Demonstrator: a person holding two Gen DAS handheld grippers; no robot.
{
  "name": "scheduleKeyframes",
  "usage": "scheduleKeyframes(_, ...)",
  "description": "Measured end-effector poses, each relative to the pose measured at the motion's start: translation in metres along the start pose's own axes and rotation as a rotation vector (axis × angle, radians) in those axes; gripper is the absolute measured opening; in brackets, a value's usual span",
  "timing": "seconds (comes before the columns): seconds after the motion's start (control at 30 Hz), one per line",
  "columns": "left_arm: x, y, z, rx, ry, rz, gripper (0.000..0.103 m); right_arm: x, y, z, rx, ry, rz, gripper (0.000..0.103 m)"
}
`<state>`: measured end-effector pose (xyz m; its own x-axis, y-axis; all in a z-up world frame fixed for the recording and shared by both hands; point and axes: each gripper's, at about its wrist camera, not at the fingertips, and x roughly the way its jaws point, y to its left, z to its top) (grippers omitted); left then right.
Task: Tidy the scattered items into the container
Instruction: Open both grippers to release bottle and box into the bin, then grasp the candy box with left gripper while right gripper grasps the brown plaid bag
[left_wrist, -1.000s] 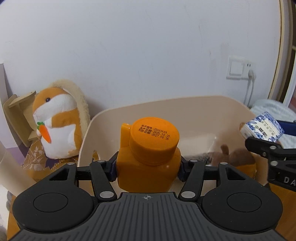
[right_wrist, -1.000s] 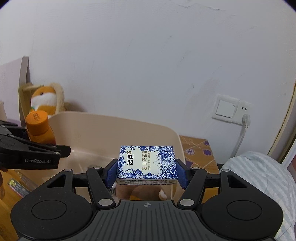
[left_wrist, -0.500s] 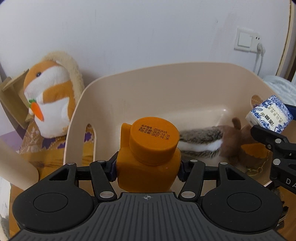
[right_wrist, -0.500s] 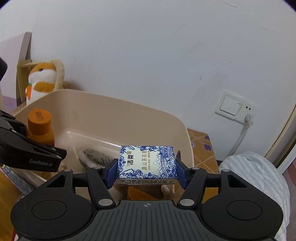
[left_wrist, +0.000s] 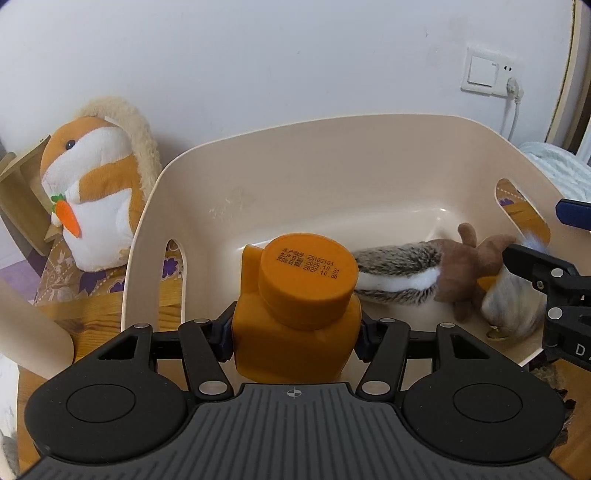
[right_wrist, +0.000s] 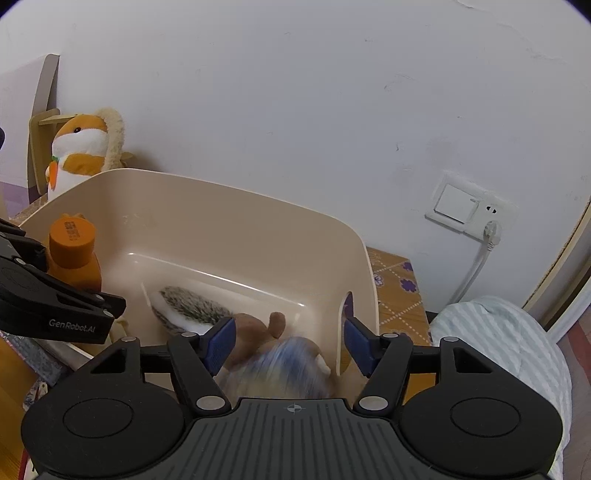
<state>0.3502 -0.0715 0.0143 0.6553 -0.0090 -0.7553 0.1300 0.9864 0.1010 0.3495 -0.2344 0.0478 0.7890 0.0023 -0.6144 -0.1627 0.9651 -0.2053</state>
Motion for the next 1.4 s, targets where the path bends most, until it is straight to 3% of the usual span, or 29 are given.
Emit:
scheduleKeyframes(0.3,-0.025,0.0,0.003,0.01,-0.074,0.001,0.073,-0.011,-0.011,0.001,0.05,-0.015,0.006,0.076)
scheduleKeyframes(0.7,-0.065,0.02,-0.012,-0.042,-0.142,-0.005,0.074,-0.053,-0.027,-0.01,0.102,-0.078,-0.008,0.08)
scheduleKeyframes(0.77,-0.074,0.026,-0.016,-0.046,-0.158,-0.009,0.075,-0.062,-0.029,-0.012,0.109,-0.093,-0.011,0.085)
scheduleKeyframes(1.07,-0.103,0.06,-0.048,-0.069,-0.206,-0.006,0.079,-0.1,-0.04,-0.036,0.133,-0.147,0.0,0.094)
scheduleKeyframes(1.23,-0.1,0.075,-0.069,-0.03,-0.185,0.007,0.08,-0.115,-0.038,-0.055,0.123,-0.159,0.005,0.1)
scheduleKeyframes(1.4,-0.085,0.08,-0.088,0.098,-0.144,0.011,0.08,-0.121,-0.036,-0.072,0.11,-0.151,0.009,0.103)
